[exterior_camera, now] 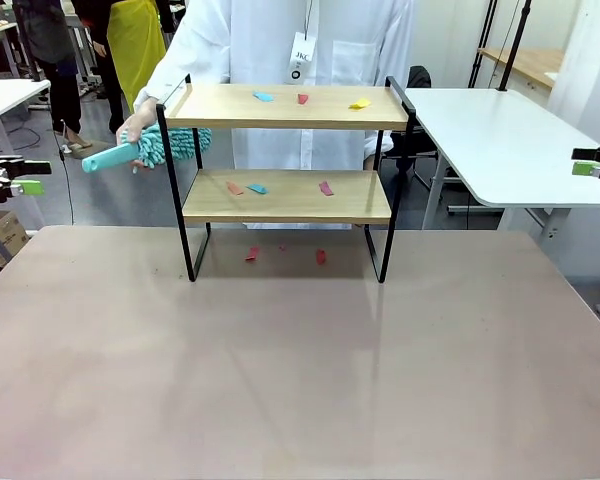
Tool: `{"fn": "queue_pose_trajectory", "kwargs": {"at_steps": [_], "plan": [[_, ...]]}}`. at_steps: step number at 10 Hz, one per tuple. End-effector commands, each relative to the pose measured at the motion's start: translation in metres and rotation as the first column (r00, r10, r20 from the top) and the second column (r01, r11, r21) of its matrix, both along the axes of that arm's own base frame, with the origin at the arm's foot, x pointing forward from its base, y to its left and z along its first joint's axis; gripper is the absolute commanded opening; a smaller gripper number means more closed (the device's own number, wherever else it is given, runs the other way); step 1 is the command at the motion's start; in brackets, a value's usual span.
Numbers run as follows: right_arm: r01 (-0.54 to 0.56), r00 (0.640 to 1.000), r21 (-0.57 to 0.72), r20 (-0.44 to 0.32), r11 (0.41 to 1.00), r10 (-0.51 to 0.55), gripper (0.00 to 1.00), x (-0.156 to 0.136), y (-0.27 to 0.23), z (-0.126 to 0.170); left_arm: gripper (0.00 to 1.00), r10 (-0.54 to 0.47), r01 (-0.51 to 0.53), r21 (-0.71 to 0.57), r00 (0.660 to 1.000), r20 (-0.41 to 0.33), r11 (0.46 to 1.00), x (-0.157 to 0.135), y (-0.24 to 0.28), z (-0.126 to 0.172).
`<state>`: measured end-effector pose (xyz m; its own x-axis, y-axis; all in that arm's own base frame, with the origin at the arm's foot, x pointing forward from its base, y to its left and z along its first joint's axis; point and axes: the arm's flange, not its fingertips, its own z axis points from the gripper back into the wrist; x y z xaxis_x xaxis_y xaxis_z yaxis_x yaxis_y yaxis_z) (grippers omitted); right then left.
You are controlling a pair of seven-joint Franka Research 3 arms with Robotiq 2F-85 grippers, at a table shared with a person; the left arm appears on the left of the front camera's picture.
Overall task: Clean the shelf.
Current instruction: Pick up the Duster handed by the human.
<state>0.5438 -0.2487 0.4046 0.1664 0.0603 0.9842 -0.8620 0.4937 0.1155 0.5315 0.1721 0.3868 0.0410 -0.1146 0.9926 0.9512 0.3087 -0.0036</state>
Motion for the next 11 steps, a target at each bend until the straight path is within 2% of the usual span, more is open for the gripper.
{"fn": "queue_pose_trajectory", "kwargs": {"at_steps": [1, 8, 9, 11], "plan": [[-0.001, 1.0, 0.001, 0.005, 1.0, 0.001, 1.0, 0.0, 0.0, 0.002, 1.0, -0.006, 0.006, 0.008, 1.0, 0.007, 1.0, 0.0, 0.0, 0.002], [-0.001, 1.0, 0.001, 0.005, 1.0, 0.001, 1.0, 0.0, 0.0, 0.002, 1.0, 0.0, 0.0, 0.0, 1.0, 0.0, 1.0, 0.0, 0.0, 0.0], [-0.001, 1.0, 0.001, 0.005, 1.0, 0.001, 1.0, 0.0, 0.0, 0.002, 1.0, 0.065, -0.064, 0.065, 0.998, -0.022, 0.996, -0.006, -0.009, 0.019], [-0.001, 1.0, 0.001, 0.005, 1.0, 0.001, 1.0, 0.0, 0.0, 0.002, 1.0, 0.154, -0.147, 0.108, 0.986, -0.061, 0.983, -0.014, -0.026, 0.061]]}}
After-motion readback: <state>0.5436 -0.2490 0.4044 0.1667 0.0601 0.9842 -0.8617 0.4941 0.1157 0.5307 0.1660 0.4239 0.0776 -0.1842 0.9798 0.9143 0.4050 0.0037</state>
